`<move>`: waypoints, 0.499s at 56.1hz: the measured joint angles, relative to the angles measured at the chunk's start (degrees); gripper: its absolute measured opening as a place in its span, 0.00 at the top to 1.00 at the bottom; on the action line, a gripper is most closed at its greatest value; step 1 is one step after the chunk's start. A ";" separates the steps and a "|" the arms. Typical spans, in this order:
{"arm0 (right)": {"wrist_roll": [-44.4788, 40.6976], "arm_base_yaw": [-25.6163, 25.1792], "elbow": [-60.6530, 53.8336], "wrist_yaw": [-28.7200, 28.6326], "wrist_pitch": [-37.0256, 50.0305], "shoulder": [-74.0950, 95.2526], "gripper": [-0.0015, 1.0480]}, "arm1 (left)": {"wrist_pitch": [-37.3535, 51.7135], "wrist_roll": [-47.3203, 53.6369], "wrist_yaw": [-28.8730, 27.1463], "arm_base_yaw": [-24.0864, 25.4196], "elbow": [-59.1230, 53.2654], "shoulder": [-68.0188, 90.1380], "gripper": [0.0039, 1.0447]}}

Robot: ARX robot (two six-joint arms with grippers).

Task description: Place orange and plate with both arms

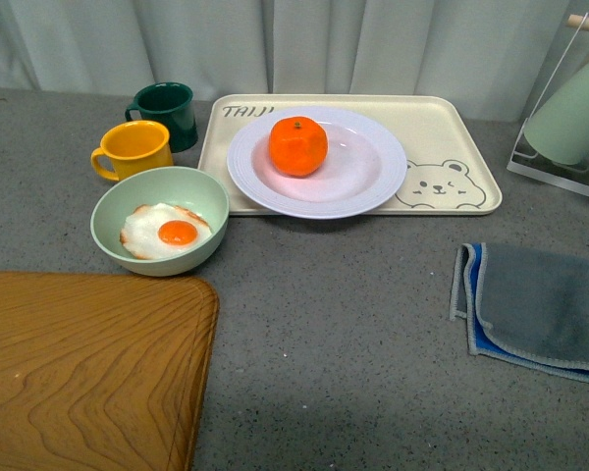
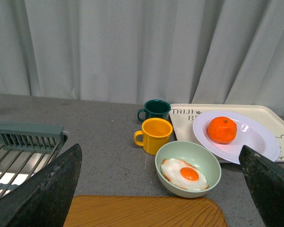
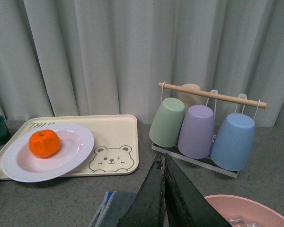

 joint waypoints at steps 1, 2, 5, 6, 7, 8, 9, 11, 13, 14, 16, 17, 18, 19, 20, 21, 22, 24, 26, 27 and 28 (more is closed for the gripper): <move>0.00 0.00 0.00 0.00 -0.26 -0.31 0.99 | 0.00 0.00 0.00 0.00 0.00 0.00 0.06; 0.00 0.00 0.00 0.00 -0.52 -0.55 0.99 | 0.00 0.00 0.00 0.00 0.00 0.00 0.06; 0.00 0.00 0.00 0.00 -1.18 -1.20 0.99 | 0.00 0.00 0.00 0.00 0.00 0.00 0.06; 0.00 0.00 0.00 0.00 -1.38 -1.40 0.99 | 0.00 0.00 0.00 0.00 0.00 0.00 0.06; 0.00 0.00 0.02 0.00 -2.78 -2.67 0.99 | 0.00 0.00 0.00 0.00 0.00 0.00 0.06; 0.00 0.00 0.07 0.00 -5.03 -4.17 0.99 | 0.00 0.00 0.00 0.00 0.00 0.02 0.06; 0.00 0.00 0.04 -0.02 -7.32 -5.79 0.99 | 0.00 0.00 0.00 0.00 0.00 0.00 0.06; -0.02 0.00 0.02 -0.15 -10.08 -7.98 0.99 | 0.00 0.00 0.00 0.00 0.00 0.00 0.06; -0.02 0.00 0.02 -0.15 -11.04 -9.53 0.99 | 0.00 0.00 -0.04 0.00 0.00 0.00 0.06; -0.02 0.00 0.02 -0.15 -11.10 -10.34 0.99 | 0.00 0.00 -0.02 0.00 0.00 0.00 0.06; -0.02 0.00 0.02 -0.15 -11.13 -10.88 0.99 | 0.00 0.00 -0.02 0.00 0.00 0.00 0.06; -0.02 0.00 0.02 -0.17 -11.15 -10.97 0.99 | 0.00 0.00 0.00 0.00 0.00 0.00 0.06; -0.02 0.00 0.02 -0.15 -11.26 -10.99 0.99 | 0.00 0.00 0.00 0.00 0.00 0.00 0.06; -0.02 0.00 0.02 -0.15 -11.30 -10.97 0.99 | 0.00 0.00 0.00 0.00 0.00 0.00 0.06; -0.02 0.00 0.04 -0.15 -11.34 -10.97 0.99 | 0.00 0.00 0.00 0.00 0.00 0.00 0.06; -0.04 0.00 0.02 -0.15 -11.37 -10.99 0.99 | 0.00 0.00 0.00 0.00 0.00 0.00 0.06; -0.09 0.00 0.02 -0.15 -11.34 -10.97 0.97 | 0.00 0.00 0.00 0.00 0.00 0.00 0.06; -0.07 0.00 0.02 -0.15 -11.37 -10.97 0.89 | 0.00 0.00 0.00 0.00 0.00 0.00 0.06; -0.07 0.00 0.02 -0.15 -11.39 -10.97 0.84 | 0.00 0.00 0.00 0.00 0.00 0.00 0.06; -0.07 0.00 0.02 -0.15 -11.39 -10.99 0.79 | 0.00 0.00 0.00 0.00 0.00 0.00 0.06; -0.07 0.00 0.02 -0.15 -11.39 -10.99 0.75 | 0.00 0.00 0.00 0.00 0.00 0.00 0.06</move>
